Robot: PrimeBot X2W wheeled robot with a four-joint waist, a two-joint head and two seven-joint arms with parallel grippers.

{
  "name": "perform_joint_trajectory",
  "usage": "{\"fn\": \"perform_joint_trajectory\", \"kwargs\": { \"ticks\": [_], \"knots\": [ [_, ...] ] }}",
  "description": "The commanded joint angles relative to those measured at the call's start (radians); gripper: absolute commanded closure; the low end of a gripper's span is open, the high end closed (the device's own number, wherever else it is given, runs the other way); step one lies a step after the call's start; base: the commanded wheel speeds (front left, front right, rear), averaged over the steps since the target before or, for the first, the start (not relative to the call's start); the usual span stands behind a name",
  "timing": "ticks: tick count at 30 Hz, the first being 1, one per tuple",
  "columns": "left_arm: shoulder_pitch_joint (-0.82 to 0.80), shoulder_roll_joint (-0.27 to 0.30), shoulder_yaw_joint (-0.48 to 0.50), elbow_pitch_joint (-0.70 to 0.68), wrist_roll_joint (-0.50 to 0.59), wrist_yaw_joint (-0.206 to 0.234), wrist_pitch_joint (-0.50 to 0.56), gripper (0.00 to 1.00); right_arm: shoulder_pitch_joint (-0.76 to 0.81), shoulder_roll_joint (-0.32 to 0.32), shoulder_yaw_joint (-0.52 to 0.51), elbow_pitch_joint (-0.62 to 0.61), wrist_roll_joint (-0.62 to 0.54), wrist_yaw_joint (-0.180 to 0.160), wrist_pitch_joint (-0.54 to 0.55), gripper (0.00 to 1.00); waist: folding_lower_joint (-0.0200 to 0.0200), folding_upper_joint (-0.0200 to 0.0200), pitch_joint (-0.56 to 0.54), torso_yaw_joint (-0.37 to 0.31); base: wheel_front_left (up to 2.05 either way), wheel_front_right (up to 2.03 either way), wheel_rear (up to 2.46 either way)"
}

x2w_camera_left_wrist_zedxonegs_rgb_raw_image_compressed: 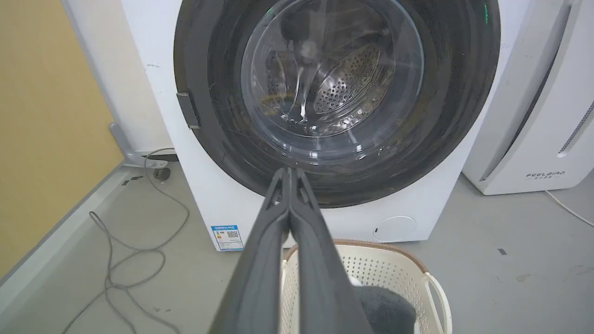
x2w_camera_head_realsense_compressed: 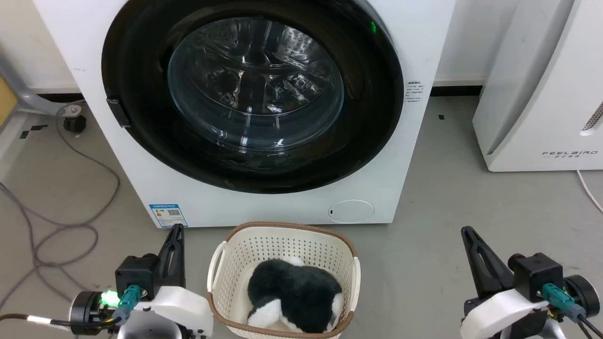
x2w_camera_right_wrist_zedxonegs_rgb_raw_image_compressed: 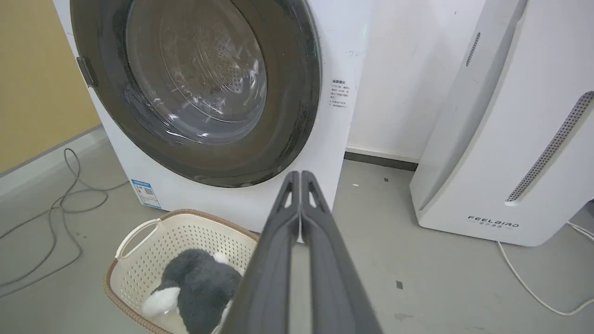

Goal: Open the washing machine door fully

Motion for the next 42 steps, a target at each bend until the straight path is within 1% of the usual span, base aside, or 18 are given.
{"fn": "perform_joint_trajectory", "kwargs": {
  "ticks": [1, 15, 16, 30, 31, 32, 39, 42],
  "knots": [
    [0.017, -0.001, -0.003, -0.007, 0.012, 0.002, 0.006, 1.0, 0.006, 0.0, 0.002, -0.006, 0.004, 0.001, 0.007, 1.0, 0.0, 0.0, 0.0, 0.0, 0.0, 0.0, 0.0],
    [0.02, -0.002, -0.003, -0.012, 0.019, 0.003, 0.017, 1.0, 0.007, 0.0, 0.004, -0.008, 0.006, 0.001, 0.018, 1.0, 0.0, 0.0, -0.001, 0.002, 0.0, 0.0, 0.0],
    [0.001, -0.002, -0.002, -0.007, 0.016, 0.0, 0.016, 0.0, 0.0, 0.0, 0.004, -0.003, 0.005, 0.0, 0.017, 0.0, 0.0, 0.0, -0.001, 0.002, 0.0, 0.0, 0.0],
    [-0.005, -0.002, -0.019, 0.03, -0.009, -0.005, -0.007, 0.0, 0.006, 0.0, 0.003, 0.021, 0.022, 0.0, -0.006, 0.0, 0.0, 0.0, -0.002, 0.003, 0.0, 0.0, 0.0],
    [-0.006, -0.002, -0.021, 0.033, -0.01, -0.005, -0.01, 0.0, 0.007, 0.0, 0.002, 0.024, 0.024, 0.0, -0.008, 0.56, 0.0, 0.0, -0.002, 0.003, 0.0, 0.0, 0.0],
    [-0.007, -0.002, -0.022, 0.036, -0.012, -0.006, -0.012, 0.0, 0.007, 0.0, 0.002, 0.026, 0.027, 0.0, -0.01, 1.0, 0.0, 0.0, -0.002, 0.003, 0.0, 0.0, 0.0],
    [-0.01, -0.002, -0.031, 0.051, -0.022, -0.007, -0.024, 0.0, 0.008, 0.0, 0.001, 0.043, 0.041, 0.0, -0.023, 1.0, 0.0, 0.0, -0.003, 0.004, 0.0, 0.0, 0.0],
    [-0.012, -0.002, -0.035, 0.056, -0.027, -0.008, -0.031, 0.0, 0.006, 0.0, 0.005, 0.048, 0.073, 0.0, -0.029, 1.0, 0.0, 0.0, -0.003, 0.005, 0.0, 0.0, 0.0]
  ]
}}
